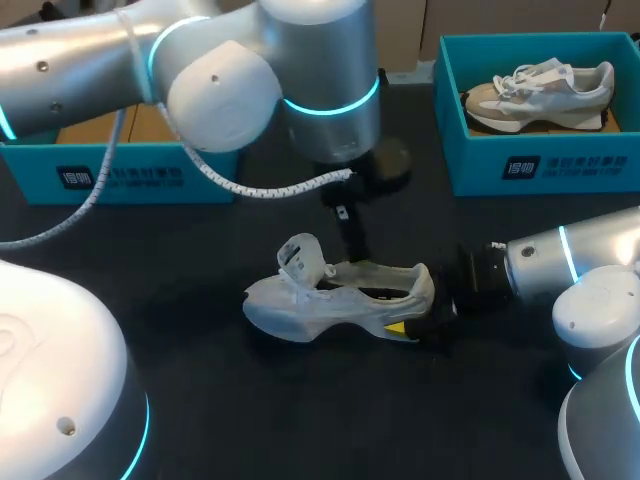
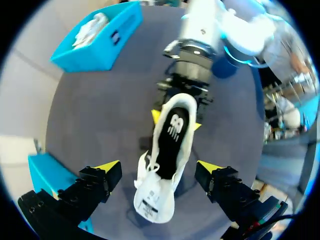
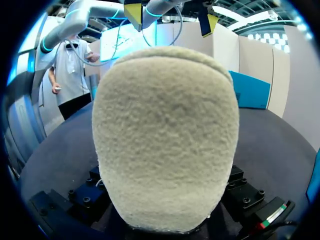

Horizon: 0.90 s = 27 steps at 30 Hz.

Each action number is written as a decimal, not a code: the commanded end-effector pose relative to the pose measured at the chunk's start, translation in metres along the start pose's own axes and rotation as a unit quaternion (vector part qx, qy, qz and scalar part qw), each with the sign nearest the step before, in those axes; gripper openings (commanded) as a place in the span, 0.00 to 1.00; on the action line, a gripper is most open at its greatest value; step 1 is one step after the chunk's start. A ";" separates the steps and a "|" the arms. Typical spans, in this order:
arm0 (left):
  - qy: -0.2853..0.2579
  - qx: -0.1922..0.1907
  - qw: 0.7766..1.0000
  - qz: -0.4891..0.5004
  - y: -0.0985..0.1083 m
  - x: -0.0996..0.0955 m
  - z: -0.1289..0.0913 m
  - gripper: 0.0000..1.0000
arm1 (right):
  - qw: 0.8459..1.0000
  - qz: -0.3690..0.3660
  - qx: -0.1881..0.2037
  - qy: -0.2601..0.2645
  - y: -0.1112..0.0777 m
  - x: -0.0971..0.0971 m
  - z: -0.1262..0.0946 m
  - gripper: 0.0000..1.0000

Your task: Take the shoe out of the shoebox, open the shoe tongue, remove and reinsert the insole, then place the shoe into the shoebox

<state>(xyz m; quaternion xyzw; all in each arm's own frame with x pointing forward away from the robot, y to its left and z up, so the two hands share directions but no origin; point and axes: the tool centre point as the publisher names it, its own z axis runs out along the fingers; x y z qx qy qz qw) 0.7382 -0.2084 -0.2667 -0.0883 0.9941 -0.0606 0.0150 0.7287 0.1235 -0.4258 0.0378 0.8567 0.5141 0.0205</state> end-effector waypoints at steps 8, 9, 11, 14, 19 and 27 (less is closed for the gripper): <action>0.036 0.006 0.995 0.091 -0.009 0.011 0.014 0.00 | 1.000 0.000 0.003 -0.001 -0.001 0.001 0.005 0.00; 0.038 0.005 0.995 0.094 -0.008 0.013 0.015 0.00 | 1.000 0.000 0.003 -0.001 -0.001 0.001 0.005 0.00; 0.042 0.003 0.994 0.104 -0.006 0.016 0.017 0.00 | 1.000 0.000 0.003 -0.001 -0.001 0.001 0.005 0.00; 0.049 0.001 0.991 0.122 -0.004 0.020 0.022 0.00 | 1.000 0.000 0.003 -0.001 -0.001 0.001 0.005 0.00; 0.058 -0.011 0.989 0.139 -0.004 0.029 0.034 0.00 | 1.000 0.000 0.003 -0.001 -0.001 0.001 0.005 0.00; 0.070 -0.008 0.988 0.140 -0.004 0.034 0.040 0.00 | 1.000 0.000 0.003 -0.001 -0.001 0.001 0.005 0.00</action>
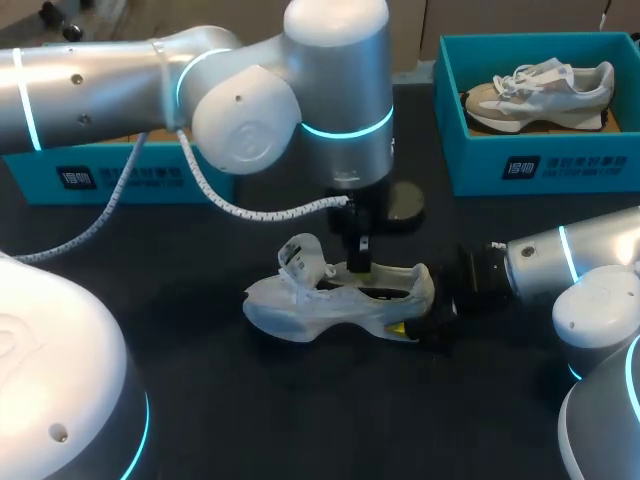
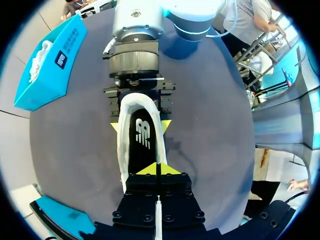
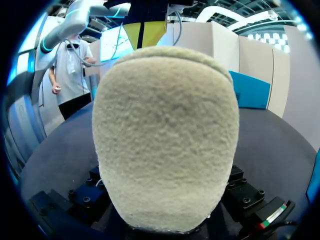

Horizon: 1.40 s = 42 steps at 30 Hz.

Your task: Take the shoe out of the shoebox, open the shoe tongue, remove and reinsert the insole, then place the shoe into the shoebox

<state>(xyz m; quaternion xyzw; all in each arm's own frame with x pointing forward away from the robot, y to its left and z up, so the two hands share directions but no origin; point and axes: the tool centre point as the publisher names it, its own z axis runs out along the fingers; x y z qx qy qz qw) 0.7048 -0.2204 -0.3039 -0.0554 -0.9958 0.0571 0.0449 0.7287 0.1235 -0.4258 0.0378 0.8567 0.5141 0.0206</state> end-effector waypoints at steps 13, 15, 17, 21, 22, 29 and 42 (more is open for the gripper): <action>0.003 -0.001 1.000 0.001 -0.002 -0.003 0.003 0.00 | 1.000 0.000 0.003 -0.001 -0.001 0.001 0.005 0.00; 0.003 -0.001 1.000 0.001 -0.002 -0.003 0.003 0.00 | 1.000 0.000 0.003 -0.001 -0.001 0.001 0.005 0.00; 0.003 -0.001 1.000 0.001 -0.002 -0.003 0.003 0.00 | 1.000 0.000 0.003 -0.001 -0.001 0.001 0.005 0.00; 0.003 -0.001 1.000 0.001 -0.002 -0.003 0.003 0.00 | 1.000 0.000 0.003 -0.001 -0.001 0.001 0.005 0.00; 0.003 -0.001 1.000 0.001 -0.002 -0.003 0.003 0.00 | 1.000 0.000 0.003 -0.001 -0.001 0.001 0.005 0.00; 0.003 0.001 1.000 0.001 -0.002 -0.004 0.004 0.00 | 1.000 0.000 0.003 -0.001 -0.001 0.001 0.005 0.00; 0.025 -0.021 0.998 0.047 -0.013 -0.017 0.033 0.00 | 1.000 0.000 0.003 -0.001 -0.001 0.001 0.005 0.00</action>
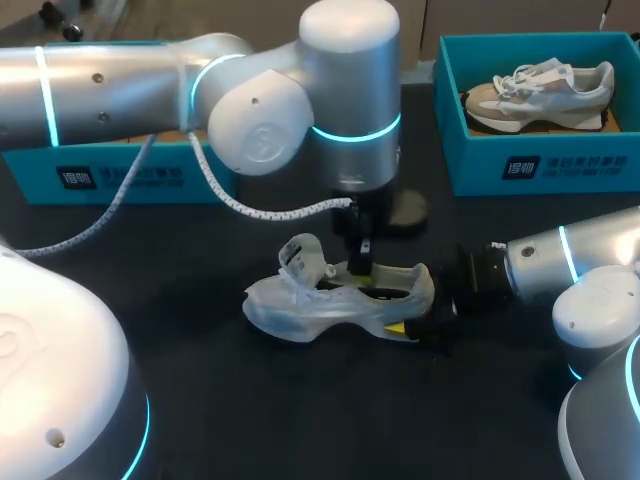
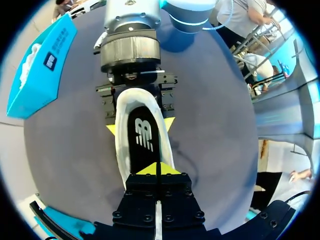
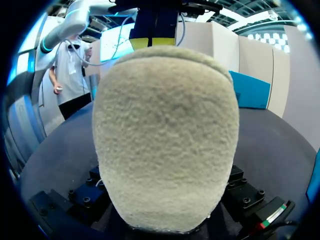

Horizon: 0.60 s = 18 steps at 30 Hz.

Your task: Take the shoe out of the shoebox, open the shoe tongue, remove and reinsert the insole, then place the shoe into the shoebox

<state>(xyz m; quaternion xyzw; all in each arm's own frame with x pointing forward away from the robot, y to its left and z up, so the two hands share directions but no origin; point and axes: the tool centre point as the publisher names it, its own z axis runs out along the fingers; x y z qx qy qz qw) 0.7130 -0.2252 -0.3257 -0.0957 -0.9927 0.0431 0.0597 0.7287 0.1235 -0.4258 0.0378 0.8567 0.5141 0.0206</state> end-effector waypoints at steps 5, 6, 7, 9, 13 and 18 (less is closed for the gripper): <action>0.010 -0.002 1.000 0.018 -0.014 -0.007 0.020 0.00 | 1.000 0.000 0.003 -0.001 -0.001 0.001 0.005 0.00; 0.010 -0.003 1.000 0.021 -0.015 -0.007 0.023 0.00 | 1.000 0.000 0.003 -0.001 -0.001 0.001 0.005 0.00; 0.011 -0.002 1.000 0.023 -0.015 -0.006 0.025 0.00 | 1.000 0.000 0.003 -0.001 -0.001 0.001 0.005 0.00; 0.013 -0.004 1.000 0.024 -0.015 -0.006 0.030 0.00 | 1.000 0.000 0.003 -0.001 -0.001 0.001 0.005 0.00; 0.018 -0.011 1.000 0.019 -0.012 -0.006 0.039 0.00 | 1.000 0.000 0.003 -0.001 -0.001 0.001 0.005 0.00; 0.032 -0.010 0.999 0.018 -0.007 0.002 0.048 0.00 | 1.000 0.000 0.003 -0.001 -0.001 0.001 0.005 0.00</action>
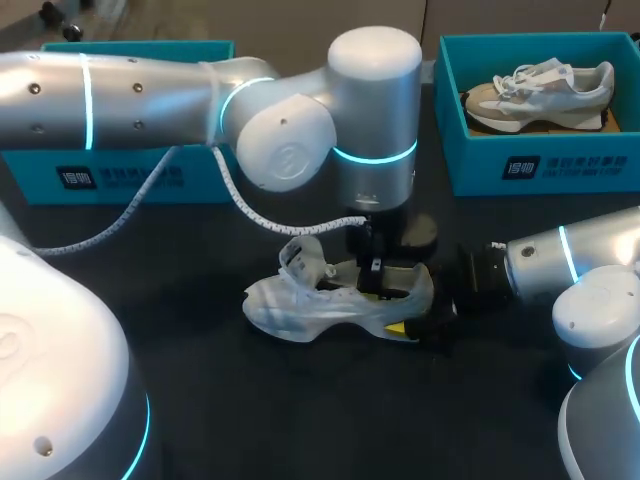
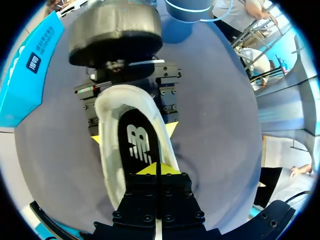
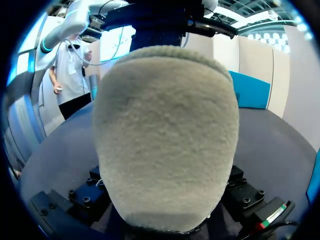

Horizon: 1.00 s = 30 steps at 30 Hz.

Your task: Take the shoe out of the shoebox, open the shoe tongue, remove and reinsert the insole, then place the shoe into the shoebox

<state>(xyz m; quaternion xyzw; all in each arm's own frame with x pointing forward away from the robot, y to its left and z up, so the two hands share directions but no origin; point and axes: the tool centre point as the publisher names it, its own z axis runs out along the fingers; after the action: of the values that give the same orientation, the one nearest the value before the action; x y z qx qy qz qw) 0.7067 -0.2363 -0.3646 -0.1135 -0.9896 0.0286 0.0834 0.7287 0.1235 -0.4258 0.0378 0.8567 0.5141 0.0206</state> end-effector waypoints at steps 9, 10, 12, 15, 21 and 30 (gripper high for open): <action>0.023 0.005 1.000 0.000 0.001 0.003 0.021 0.00 | 1.000 0.000 0.003 -0.001 -0.001 0.001 0.005 0.00; 0.023 0.004 1.000 0.000 0.001 0.002 0.022 0.00 | 1.000 0.000 0.003 -0.001 -0.001 0.001 0.005 0.00; 0.022 0.001 1.000 0.002 0.001 0.001 0.024 0.00 | 1.000 0.000 0.003 -0.001 -0.001 0.001 0.005 0.00; 0.021 0.001 1.000 0.006 0.001 -0.001 0.025 0.00 | 1.000 0.000 0.003 -0.001 -0.001 0.001 0.005 0.00; 0.043 0.010 0.999 0.012 0.001 -0.002 0.033 0.05 | 1.000 0.000 0.003 -0.001 -0.001 0.001 0.005 0.00; 0.051 0.008 0.999 0.010 0.004 -0.006 0.041 0.23 | 1.000 0.000 0.003 -0.001 -0.001 0.001 0.005 0.00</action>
<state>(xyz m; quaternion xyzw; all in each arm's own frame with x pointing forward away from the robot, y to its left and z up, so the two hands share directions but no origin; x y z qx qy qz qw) 0.7067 -0.2329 -0.4004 -0.1225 -0.9832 0.0327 0.1316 0.7284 0.1236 -0.4259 0.0375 0.8567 0.5140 0.0206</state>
